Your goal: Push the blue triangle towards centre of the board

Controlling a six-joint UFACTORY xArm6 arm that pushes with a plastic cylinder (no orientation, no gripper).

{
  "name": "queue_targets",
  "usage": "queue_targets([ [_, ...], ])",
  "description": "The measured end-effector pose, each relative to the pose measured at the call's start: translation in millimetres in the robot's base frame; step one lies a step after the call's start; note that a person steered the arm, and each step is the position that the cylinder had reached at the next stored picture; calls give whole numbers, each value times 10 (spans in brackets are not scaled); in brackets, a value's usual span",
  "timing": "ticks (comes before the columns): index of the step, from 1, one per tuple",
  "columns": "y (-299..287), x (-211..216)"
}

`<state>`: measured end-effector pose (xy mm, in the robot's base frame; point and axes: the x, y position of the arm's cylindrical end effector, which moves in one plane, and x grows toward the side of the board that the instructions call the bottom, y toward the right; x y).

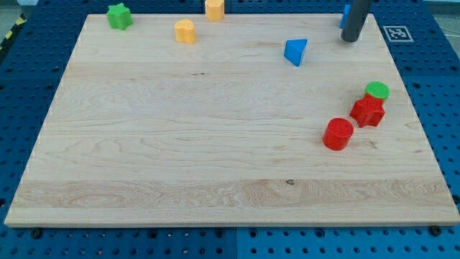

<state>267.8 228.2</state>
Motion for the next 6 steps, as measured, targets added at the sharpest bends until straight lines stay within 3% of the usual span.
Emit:
queue_targets([
  [2, -329, 37],
  [5, -1469, 490],
  [6, -1300, 560],
])
